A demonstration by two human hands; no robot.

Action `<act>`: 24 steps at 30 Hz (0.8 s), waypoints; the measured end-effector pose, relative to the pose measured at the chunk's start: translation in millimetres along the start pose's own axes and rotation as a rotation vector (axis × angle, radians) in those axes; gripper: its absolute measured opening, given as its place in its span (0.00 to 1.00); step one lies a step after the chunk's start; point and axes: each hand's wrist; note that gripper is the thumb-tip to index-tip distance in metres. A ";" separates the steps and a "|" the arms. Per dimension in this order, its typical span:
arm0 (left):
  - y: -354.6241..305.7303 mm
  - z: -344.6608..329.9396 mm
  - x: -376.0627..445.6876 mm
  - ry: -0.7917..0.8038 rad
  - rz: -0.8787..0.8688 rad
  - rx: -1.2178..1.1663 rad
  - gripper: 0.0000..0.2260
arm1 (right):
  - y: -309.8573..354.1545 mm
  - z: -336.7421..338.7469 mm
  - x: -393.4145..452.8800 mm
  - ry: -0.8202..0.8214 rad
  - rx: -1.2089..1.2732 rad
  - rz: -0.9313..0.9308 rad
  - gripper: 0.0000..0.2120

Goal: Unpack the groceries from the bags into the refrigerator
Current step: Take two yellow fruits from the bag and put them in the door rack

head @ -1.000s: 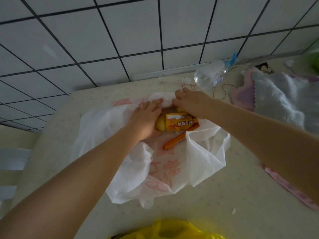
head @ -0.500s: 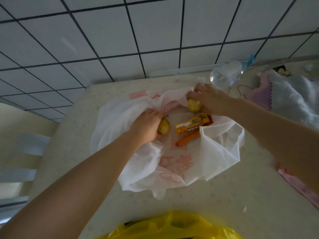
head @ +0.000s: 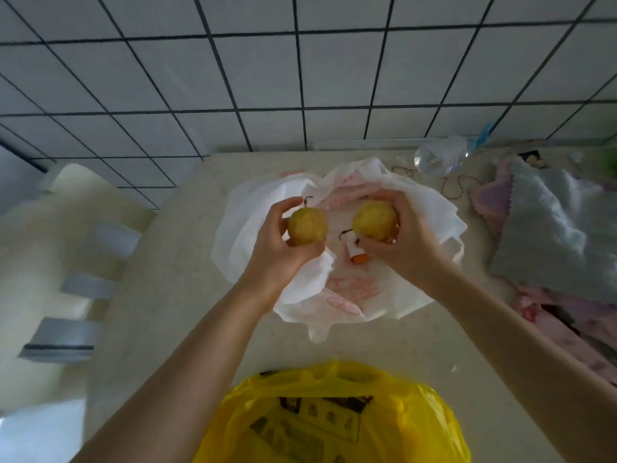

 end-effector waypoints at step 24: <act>138.1 166.8 -443.3 -0.506 0.277 -0.453 0.15 | 82.6 -247.0 -373.0 0.400 0.444 -0.402 0.16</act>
Point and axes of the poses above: each hand's wrist, its own x-axis towards the middle knuckle, its own z-axis out of the back of the hand, y = z × x, and after that the axes turned 11 degrees about x, right-handed
